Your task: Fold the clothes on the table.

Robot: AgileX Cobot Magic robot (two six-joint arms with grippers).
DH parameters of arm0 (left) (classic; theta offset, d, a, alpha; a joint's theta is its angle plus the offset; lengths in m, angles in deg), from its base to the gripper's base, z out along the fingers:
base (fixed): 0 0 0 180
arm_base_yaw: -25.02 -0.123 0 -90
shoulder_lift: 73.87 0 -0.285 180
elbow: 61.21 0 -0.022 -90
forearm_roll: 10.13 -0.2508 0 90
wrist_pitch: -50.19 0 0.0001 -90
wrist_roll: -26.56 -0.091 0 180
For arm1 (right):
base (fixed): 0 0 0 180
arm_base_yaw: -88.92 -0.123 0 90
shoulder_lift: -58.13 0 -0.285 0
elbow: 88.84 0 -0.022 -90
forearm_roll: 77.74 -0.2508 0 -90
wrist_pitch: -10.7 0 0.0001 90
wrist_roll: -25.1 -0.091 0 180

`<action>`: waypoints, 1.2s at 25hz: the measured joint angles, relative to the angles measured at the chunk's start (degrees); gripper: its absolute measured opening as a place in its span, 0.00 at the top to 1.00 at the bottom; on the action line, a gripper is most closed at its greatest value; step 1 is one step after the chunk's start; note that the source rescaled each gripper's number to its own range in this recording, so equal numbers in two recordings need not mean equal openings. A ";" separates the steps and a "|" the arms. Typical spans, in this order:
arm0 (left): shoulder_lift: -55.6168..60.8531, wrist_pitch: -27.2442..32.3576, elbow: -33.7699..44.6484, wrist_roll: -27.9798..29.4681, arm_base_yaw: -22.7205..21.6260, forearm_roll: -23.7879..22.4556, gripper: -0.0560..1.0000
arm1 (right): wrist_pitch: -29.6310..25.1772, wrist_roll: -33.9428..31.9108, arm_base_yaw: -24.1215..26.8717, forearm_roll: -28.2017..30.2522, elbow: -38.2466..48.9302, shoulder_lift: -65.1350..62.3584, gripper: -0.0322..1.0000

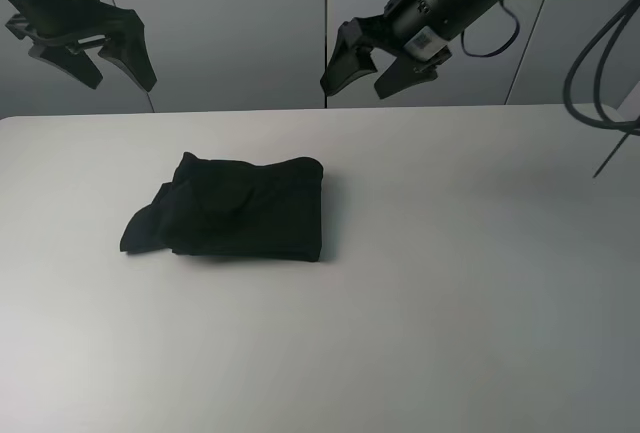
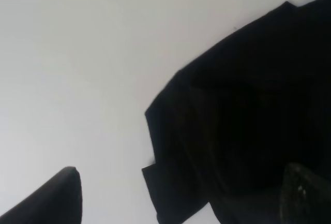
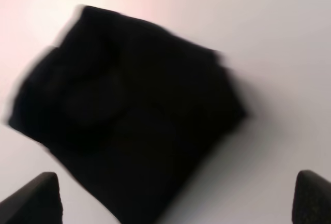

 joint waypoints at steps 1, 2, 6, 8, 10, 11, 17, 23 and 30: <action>1.50 0.00 0.00 0.12 0.00 -0.83 0.01 | -1.06 -2.35 0.35 5.45 0.00 -2.97 0.01; 3.47 -0.15 0.19 0.12 0.00 -1.23 0.01 | -2.73 -4.50 0.50 9.47 -0.13 -6.00 0.00; 12.21 -1.92 4.10 0.43 0.00 -1.46 0.01 | -10.12 -11.08 0.50 21.01 -0.15 -16.66 0.00; 16.79 -2.66 6.80 1.10 0.00 -1.46 0.01 | -10.66 -13.90 0.50 24.42 0.89 -22.80 0.00; 22.12 -2.83 10.06 1.48 0.00 -1.46 0.00 | -10.66 -16.23 0.50 26.89 3.28 -28.96 0.00; 24.88 -2.91 11.54 1.49 0.00 -1.46 0.00 | -10.54 -17.04 0.50 28.01 5.25 -32.42 0.00; 39.46 -2.94 23.67 3.06 0.00 -1.68 0.00 | -9.53 -21.81 0.50 30.82 21.37 -51.09 0.00; 56.05 -1.82 36.94 4.38 0.00 -2.03 0.00 | -12.81 -21.85 0.50 30.95 34.48 -69.96 0.00; 76.68 1.15 46.93 5.64 0.00 -3.54 0.00 | -14.07 -23.04 0.50 27.46 43.18 -88.24 0.00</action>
